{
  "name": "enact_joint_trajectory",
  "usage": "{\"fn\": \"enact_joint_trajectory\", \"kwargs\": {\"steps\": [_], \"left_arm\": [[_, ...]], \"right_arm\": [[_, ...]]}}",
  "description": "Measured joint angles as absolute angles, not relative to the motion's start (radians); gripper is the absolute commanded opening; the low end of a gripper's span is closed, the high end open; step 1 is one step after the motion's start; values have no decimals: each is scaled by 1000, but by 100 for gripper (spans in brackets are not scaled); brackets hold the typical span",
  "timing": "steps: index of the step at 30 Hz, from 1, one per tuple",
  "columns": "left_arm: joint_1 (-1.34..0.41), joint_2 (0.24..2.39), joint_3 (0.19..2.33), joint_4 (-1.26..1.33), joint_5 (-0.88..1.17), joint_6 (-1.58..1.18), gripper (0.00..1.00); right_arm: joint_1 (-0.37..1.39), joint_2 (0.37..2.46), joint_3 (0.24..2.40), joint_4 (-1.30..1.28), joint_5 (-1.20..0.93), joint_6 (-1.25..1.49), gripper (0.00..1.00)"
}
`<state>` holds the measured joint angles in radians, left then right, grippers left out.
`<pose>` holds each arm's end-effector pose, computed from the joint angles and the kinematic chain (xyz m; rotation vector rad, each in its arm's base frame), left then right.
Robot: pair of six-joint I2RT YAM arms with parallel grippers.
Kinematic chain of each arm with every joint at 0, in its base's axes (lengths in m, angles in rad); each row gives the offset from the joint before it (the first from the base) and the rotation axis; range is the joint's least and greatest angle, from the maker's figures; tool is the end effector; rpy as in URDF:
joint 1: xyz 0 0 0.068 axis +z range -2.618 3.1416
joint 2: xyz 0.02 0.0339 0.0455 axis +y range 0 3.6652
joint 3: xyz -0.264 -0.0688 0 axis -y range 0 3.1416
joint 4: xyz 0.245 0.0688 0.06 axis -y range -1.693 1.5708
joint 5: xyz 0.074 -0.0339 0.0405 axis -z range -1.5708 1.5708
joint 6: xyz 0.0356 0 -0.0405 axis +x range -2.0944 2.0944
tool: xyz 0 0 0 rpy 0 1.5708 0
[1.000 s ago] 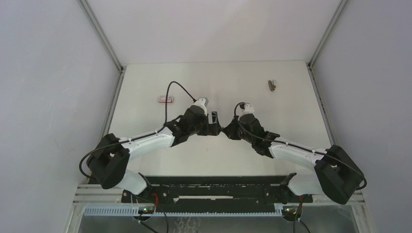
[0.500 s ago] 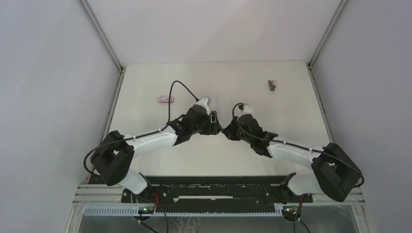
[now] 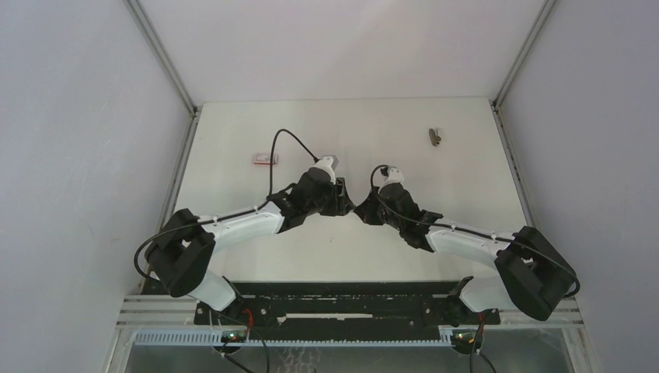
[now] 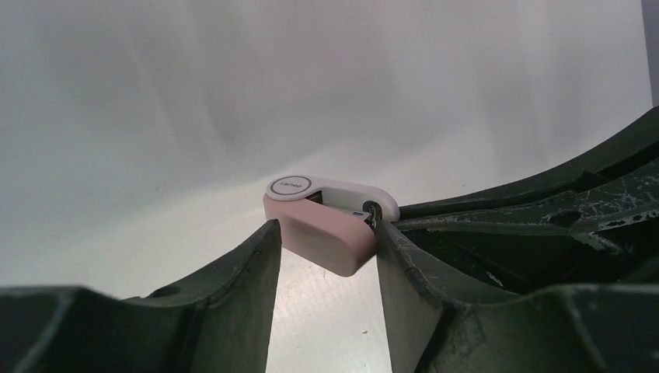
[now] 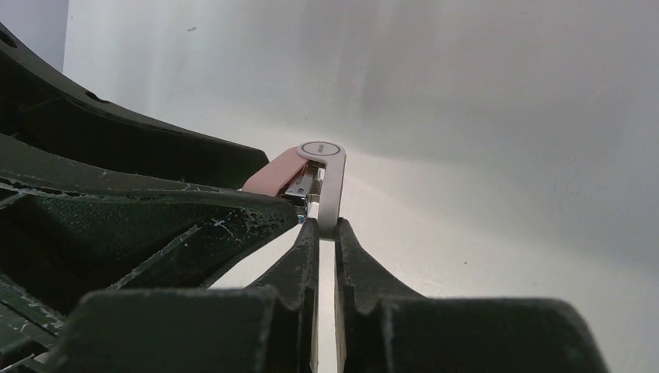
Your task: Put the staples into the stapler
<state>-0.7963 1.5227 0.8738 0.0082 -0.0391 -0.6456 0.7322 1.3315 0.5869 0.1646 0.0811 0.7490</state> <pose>0.2294 -0.2325 0.2114 0.1517 2.3117 -0.7332 0.2026 0.1782 0.1881 0.0682 2.2499 0.7531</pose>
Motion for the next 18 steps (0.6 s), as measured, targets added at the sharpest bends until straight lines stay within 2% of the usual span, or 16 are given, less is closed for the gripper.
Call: {"fn": "enact_joint_trajectory", "kwargs": {"steps": [18], "left_arm": [[-791, 1523, 874, 23, -25, -646, 48]], "right_arm": [[714, 1332, 587, 165, 62, 759, 0]]}}
